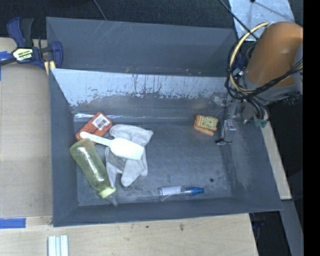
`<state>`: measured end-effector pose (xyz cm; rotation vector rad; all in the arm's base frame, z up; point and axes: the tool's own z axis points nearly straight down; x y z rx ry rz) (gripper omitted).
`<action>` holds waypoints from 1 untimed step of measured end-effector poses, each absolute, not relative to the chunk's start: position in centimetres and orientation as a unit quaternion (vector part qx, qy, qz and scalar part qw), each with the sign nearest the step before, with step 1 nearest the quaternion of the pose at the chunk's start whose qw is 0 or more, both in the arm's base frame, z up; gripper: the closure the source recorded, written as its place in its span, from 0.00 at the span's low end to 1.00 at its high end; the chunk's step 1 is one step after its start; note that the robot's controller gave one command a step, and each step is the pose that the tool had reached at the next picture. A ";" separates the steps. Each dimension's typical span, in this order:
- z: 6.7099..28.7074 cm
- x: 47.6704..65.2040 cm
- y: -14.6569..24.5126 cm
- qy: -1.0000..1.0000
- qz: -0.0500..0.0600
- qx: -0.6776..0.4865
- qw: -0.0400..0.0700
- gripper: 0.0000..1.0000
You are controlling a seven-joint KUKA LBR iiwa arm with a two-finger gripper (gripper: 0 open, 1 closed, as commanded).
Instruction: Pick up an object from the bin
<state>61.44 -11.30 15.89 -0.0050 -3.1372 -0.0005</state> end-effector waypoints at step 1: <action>16.4 61.6 -11.2 -1.000 0.000 0.000 -0.002 1.00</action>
Offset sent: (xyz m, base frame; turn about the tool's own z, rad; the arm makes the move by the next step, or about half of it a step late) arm 0.0000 0.0000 0.0000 0.0000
